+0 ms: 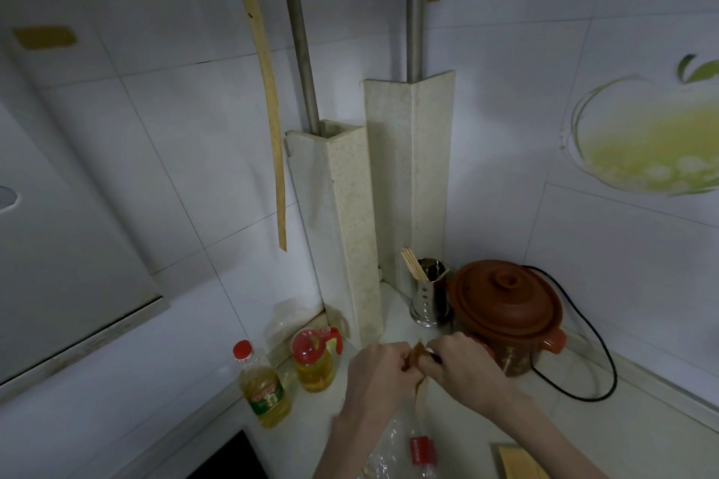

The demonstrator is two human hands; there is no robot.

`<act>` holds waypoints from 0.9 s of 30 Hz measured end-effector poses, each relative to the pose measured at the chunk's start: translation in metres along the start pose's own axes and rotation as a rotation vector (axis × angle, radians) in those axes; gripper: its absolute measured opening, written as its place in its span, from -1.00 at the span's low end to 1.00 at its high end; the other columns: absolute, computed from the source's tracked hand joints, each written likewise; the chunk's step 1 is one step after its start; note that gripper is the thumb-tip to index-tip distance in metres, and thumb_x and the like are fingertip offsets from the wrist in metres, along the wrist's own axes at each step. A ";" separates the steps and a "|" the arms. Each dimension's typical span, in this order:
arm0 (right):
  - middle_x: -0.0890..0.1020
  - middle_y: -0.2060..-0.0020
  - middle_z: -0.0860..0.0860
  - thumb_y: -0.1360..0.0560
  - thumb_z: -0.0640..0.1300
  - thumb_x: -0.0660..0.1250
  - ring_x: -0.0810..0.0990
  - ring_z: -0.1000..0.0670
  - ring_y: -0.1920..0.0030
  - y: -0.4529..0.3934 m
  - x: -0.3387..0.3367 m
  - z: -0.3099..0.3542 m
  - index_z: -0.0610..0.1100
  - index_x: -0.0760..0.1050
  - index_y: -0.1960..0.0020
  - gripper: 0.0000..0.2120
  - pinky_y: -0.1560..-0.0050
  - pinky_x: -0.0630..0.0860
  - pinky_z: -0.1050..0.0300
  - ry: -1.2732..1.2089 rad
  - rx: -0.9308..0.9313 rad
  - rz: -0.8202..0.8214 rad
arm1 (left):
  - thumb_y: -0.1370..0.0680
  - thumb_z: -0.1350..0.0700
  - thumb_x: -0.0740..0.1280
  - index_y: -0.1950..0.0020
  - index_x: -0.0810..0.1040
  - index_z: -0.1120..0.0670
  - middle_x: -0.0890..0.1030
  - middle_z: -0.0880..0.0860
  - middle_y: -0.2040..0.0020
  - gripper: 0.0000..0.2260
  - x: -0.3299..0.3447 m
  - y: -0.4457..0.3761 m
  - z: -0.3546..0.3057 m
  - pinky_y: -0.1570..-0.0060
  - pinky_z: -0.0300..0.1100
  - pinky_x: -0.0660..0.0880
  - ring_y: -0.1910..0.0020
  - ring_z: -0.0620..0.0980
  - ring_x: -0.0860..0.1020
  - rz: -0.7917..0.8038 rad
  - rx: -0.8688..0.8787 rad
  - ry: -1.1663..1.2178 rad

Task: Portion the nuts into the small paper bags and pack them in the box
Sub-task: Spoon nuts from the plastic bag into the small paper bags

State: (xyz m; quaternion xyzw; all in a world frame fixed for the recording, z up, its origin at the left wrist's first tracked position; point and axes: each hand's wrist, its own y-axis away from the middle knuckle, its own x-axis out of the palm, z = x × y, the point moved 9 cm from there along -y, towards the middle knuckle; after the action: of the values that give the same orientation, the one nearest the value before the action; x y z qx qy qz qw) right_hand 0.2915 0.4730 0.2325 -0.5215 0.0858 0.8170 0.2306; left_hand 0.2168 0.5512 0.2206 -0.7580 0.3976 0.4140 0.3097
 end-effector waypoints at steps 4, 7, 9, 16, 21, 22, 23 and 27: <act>0.38 0.57 0.08 -0.44 -0.01 0.23 0.37 0.12 0.54 0.001 -0.008 0.005 0.02 0.31 0.47 -0.68 0.50 0.23 0.32 -0.199 -0.051 0.024 | -0.45 -0.22 0.27 0.02 0.42 -0.15 0.61 -0.06 0.20 -0.79 0.009 0.005 -0.009 0.54 -0.26 0.42 0.33 -0.08 0.61 0.169 -0.019 0.429; 0.40 0.58 0.16 -0.44 -0.09 0.24 0.34 0.13 0.54 0.002 -0.015 0.008 0.09 0.25 0.50 -0.64 0.46 0.21 0.36 -0.313 -0.098 0.010 | -0.46 -0.13 0.31 -0.10 0.38 -0.19 0.62 -0.04 0.17 -0.76 0.017 0.011 -0.012 0.64 -0.23 0.41 0.36 -0.04 0.61 0.265 -0.065 0.711; 0.43 0.57 0.20 -0.44 -0.09 0.24 0.37 0.15 0.53 0.003 -0.011 0.011 0.10 0.28 0.48 -0.66 0.46 0.22 0.36 -0.277 -0.124 0.029 | -0.47 -0.06 0.33 -0.14 0.35 -0.24 0.63 0.00 0.19 -0.72 0.017 0.011 -0.010 0.62 -0.21 0.43 0.39 -0.05 0.60 0.254 -0.100 0.715; 0.25 0.60 0.04 -0.43 0.01 0.20 0.29 0.07 0.55 0.001 -0.006 -0.008 -0.02 0.18 0.50 -0.62 0.49 0.17 0.25 -0.139 0.027 -0.081 | -0.54 0.19 0.23 -0.13 0.47 -0.33 0.58 0.12 0.32 -0.61 0.001 0.002 -0.001 0.39 0.08 0.61 0.38 0.09 0.60 0.061 -0.053 0.566; 0.28 0.64 0.06 -0.47 0.04 0.25 0.42 0.18 0.55 0.002 -0.004 -0.010 0.01 0.22 0.53 -0.57 0.56 0.28 0.33 -0.061 0.069 -0.057 | -0.53 0.25 0.25 -0.04 0.53 -0.40 0.55 0.17 0.33 -0.53 0.000 0.001 0.007 0.31 0.15 0.61 0.32 0.19 0.61 0.008 -0.083 0.584; 0.29 0.63 0.07 -0.47 0.04 0.27 0.44 0.20 0.54 0.003 -0.007 -0.014 0.02 0.24 0.52 -0.57 0.55 0.30 0.34 -0.024 0.085 -0.052 | -0.50 0.26 0.27 0.00 0.56 -0.40 0.55 0.14 0.35 -0.52 0.000 0.001 0.012 0.32 0.14 0.61 0.32 0.17 0.62 0.005 -0.103 0.592; 0.31 0.62 0.08 -0.46 0.06 0.28 0.44 0.19 0.55 0.004 -0.012 -0.017 0.02 0.26 0.51 -0.58 0.55 0.31 0.33 0.001 0.100 -0.056 | -0.47 0.25 0.28 0.02 0.57 -0.40 0.54 0.09 0.38 -0.53 0.001 0.002 0.016 0.34 0.12 0.61 0.34 0.13 0.63 0.006 -0.118 0.600; 0.34 0.59 0.09 -0.49 0.02 0.27 0.43 0.13 0.55 0.007 -0.012 -0.017 0.00 0.25 0.51 -0.58 0.55 0.28 0.31 -0.038 0.126 -0.095 | -0.44 0.24 0.30 0.01 0.59 -0.38 0.47 -0.05 0.38 -0.54 0.005 0.003 0.018 0.37 0.00 0.64 0.35 0.09 0.63 -0.016 -0.135 0.655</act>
State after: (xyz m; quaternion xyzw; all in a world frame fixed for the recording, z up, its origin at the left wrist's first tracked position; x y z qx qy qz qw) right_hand 0.3059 0.4568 0.2346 -0.4938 0.1076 0.8079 0.3031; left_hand 0.2084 0.5625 0.2076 -0.8728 0.4416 0.1712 0.1177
